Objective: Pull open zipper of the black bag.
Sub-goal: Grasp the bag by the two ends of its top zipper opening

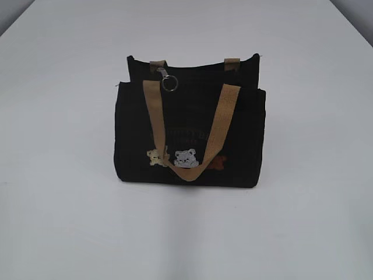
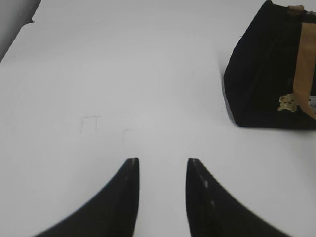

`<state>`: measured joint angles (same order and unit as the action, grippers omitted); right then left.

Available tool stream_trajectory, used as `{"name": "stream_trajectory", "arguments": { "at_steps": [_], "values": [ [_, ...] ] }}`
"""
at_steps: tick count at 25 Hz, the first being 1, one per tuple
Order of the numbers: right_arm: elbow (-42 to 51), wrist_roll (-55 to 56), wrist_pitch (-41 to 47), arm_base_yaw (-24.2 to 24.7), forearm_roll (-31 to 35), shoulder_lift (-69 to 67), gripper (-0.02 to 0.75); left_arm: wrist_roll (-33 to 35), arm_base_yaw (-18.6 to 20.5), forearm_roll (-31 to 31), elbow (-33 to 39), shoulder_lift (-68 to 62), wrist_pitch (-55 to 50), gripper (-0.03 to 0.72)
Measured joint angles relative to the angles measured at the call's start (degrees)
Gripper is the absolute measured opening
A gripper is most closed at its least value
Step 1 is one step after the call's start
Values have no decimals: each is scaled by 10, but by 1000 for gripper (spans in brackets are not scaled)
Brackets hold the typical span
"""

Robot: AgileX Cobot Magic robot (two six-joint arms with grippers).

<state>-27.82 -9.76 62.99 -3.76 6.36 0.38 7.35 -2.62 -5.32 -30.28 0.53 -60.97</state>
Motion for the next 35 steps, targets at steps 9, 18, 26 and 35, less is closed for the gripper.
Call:
{"name": "stream_trajectory", "arguments": {
  "at_steps": [9, 18, 26, 35],
  "values": [
    [0, 0, 0, 0, 0, 0, 337, 58, 0, -94, -7, -80, 77, 243],
    [0, 0, 0, 0, 0, 0, 337, 852, 0, -732, -24, -582, 280, 390],
    [0, 0, 0, 0, 0, 0, 337, 1149, -52, -878, -100, -857, 237, 435],
    [0, -11, 0, 0, 11, 0, 337, 1233, -107, -934, -167, -976, 279, 435]
  ]
}}
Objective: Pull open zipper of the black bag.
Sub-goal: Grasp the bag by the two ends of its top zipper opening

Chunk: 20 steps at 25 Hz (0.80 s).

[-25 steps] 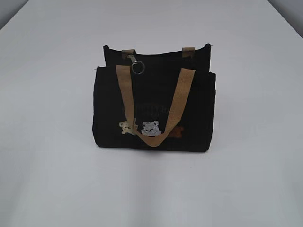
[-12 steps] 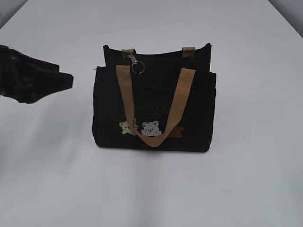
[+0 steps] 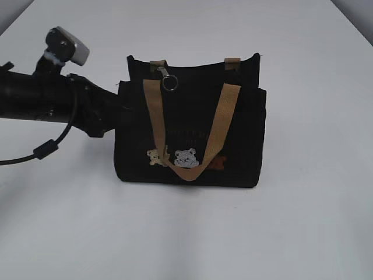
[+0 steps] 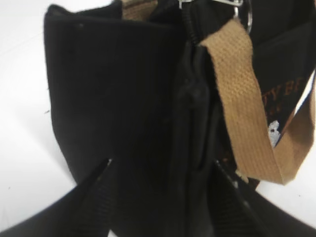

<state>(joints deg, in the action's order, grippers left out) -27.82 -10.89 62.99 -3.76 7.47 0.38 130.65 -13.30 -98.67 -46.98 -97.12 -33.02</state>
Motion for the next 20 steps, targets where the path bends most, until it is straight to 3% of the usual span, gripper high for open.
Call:
{"name": "stream_trajectory", "arguments": {
  "at_steps": [3, 5, 7, 10, 14, 17, 20],
  "values": [
    [-6, -73, -10, 0, 51, -44, 337, 5, -19, -4, -36, -42, -16, 411],
    [-14, -167, -64, 0, 120, -113, 337, 5, -34, -6, -50, -62, -19, 279],
    [-20, -278, -161, 0, 236, -214, 337, 5, -42, -6, -52, -70, -21, 90],
    [-44, -517, -265, -7, 437, -396, 337, 5, -42, -7, -52, -70, -21, 70],
    [-146, -819, -310, -72, 626, -654, 335, 5, -43, -8, -52, -70, -21, 70],
    [-248, -916, -340, -135, 652, -792, 328, 5, -43, -8, -52, -70, -21, 70],
    [-331, -951, -351, -178, 617, -893, 328, 5, -43, -8, -52, -70, -21, 70]
  ]
}}
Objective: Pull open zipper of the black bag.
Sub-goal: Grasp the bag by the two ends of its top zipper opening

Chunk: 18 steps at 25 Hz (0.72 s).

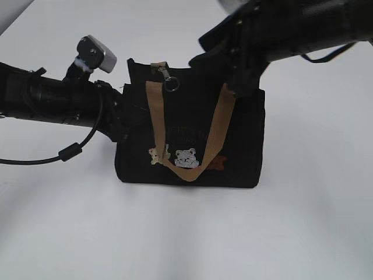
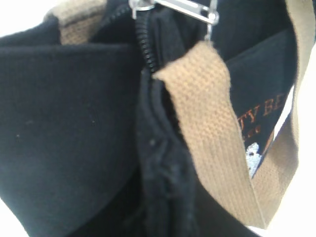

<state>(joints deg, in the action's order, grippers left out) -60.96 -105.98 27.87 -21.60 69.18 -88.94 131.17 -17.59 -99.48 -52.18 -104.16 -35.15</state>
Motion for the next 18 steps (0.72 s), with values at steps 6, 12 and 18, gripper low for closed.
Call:
{"name": "stream_trajectory", "arguments": {
  "at_steps": [6, 12, 18],
  "values": [
    [-58, -10, -39, -44, -47, -98, 320, 0, 0, 0, 0, 0, 0, 70],
    [-60, 1, -118, -82, -49, -143, 158, 0, 0, 0, 0, -1, 1, 70],
    [-60, 147, -76, -43, -54, -94, -1, 0, 0, -2, 0, -1, 0, 70]
  ]
}}
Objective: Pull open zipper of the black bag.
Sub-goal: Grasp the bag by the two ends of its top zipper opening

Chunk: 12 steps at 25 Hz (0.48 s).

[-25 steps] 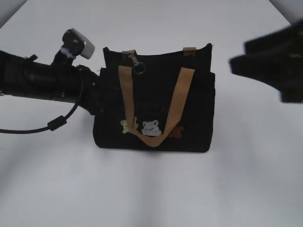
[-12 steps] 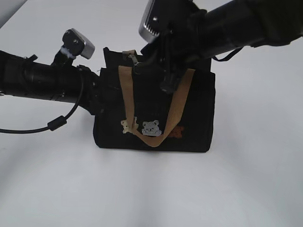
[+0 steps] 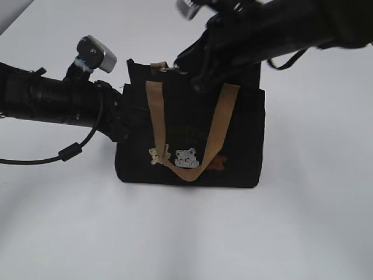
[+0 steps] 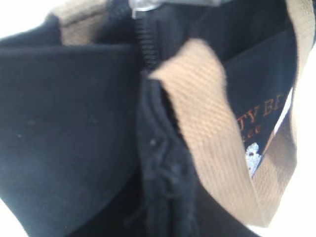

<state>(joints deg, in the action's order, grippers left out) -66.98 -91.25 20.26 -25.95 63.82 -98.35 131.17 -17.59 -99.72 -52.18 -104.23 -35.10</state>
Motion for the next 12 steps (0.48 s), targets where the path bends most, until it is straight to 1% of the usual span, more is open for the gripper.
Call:
{"name": "stream_trajectory", "arguments": {
  "at_steps": [2, 5, 7, 8, 10, 11, 12],
  "values": [
    [-1, 65, 53, 48, -17, 31, -1, 0, 0, 0, 0, 0, -4, 70],
    [-1, 193, 149, 142, -84, 63, -1, 0, -3, 0, -2, 1, -10, 70],
    [-1, 263, 203, 194, -135, 75, -1, 0, -3, 0, -2, 1, -8, 70],
    [-1, 293, 222, 214, -150, 77, -1, 0, -3, 0, -2, 1, -6, 70],
    [-1, 336, 245, 232, -169, 79, 0, 0, -3, 0, -2, 0, 0, 70],
    [-1, 353, 252, 231, -170, 79, 13, 0, -3, 0, -2, 0, 3, 70],
    [-1, 366, 259, 225, -171, 79, 56, -5, -3, 0, -2, 0, 7, 70]
  ]
}}
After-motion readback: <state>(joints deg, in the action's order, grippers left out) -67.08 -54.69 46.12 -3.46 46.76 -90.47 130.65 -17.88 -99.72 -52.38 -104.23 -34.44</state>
